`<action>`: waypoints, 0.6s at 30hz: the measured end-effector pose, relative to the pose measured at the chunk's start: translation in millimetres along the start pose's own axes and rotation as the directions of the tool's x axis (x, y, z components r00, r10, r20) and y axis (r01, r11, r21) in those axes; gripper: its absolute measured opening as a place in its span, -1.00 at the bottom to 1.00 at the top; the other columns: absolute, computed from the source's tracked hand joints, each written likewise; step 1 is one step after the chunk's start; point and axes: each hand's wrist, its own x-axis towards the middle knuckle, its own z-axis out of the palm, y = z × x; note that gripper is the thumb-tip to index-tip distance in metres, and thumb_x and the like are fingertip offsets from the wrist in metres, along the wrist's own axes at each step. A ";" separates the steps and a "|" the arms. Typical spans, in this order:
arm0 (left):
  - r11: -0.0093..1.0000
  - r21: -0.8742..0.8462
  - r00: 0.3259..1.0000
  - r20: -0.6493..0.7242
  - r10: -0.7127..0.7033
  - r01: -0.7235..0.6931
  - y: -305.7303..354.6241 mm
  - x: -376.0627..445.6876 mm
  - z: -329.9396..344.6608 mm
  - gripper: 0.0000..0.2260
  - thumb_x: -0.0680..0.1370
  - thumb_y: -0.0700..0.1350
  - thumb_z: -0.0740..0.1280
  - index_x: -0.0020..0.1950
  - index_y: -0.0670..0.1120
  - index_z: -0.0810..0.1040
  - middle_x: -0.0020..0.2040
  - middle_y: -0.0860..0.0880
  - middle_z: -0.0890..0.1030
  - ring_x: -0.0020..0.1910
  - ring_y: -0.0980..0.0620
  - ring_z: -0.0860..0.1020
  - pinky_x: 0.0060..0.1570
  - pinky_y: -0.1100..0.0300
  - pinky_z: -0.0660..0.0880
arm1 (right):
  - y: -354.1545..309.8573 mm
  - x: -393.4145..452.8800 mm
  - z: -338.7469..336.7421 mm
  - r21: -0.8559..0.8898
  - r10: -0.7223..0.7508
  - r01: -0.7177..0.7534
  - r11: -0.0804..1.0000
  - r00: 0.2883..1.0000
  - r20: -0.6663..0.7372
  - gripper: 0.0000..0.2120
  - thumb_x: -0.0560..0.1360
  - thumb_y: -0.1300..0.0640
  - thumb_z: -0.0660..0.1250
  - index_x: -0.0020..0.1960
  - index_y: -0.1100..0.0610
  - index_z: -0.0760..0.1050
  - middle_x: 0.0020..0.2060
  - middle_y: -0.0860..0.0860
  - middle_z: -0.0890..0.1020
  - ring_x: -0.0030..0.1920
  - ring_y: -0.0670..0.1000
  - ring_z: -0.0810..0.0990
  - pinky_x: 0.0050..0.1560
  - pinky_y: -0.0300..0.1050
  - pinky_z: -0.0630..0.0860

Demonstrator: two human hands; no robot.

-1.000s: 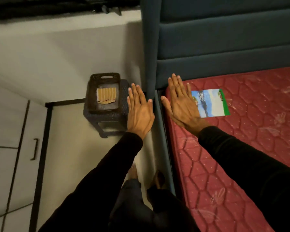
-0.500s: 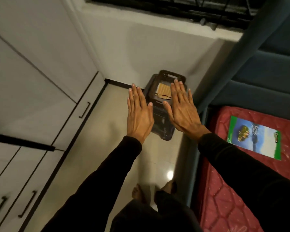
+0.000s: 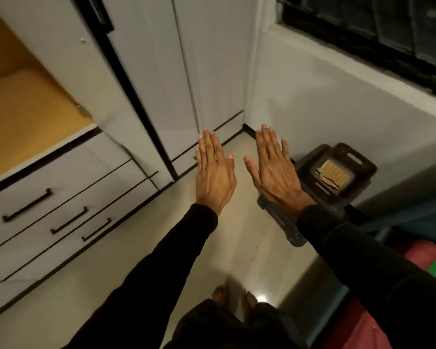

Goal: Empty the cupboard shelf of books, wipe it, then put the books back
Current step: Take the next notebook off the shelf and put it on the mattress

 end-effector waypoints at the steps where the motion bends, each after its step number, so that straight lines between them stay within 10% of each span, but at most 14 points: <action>1: 1.000 0.004 0.999 -0.025 -0.027 0.027 -5.6 -1.2 -7.3 -0.46 0.70 -0.06 -0.02 0.57 -0.26 -0.16 0.59 -0.21 -0.18 0.57 -0.10 -0.21 0.55 0.01 -0.18 | -9.4 5.8 0.2 -0.007 -0.043 0.043 0.999 0.999 0.010 -0.34 0.65 -0.19 -0.14 0.59 0.18 -0.16 0.58 0.12 -0.12 0.57 0.05 -0.19 0.55 0.09 -0.19; 18: 0.941 0.076 0.866 -0.422 -0.270 0.330 -93.8 -50.8 -151.1 -0.47 0.69 -0.08 0.02 0.55 -0.32 -0.05 0.58 -0.29 -0.06 0.57 -0.21 -0.09 0.54 -0.09 -0.08 | -184.8 43.3 -17.9 0.074 -0.580 0.578 0.812 0.814 0.005 -0.35 0.65 -0.19 -0.16 0.58 0.16 -0.22 0.58 0.09 -0.17 0.56 0.00 -0.24 0.55 0.01 -0.21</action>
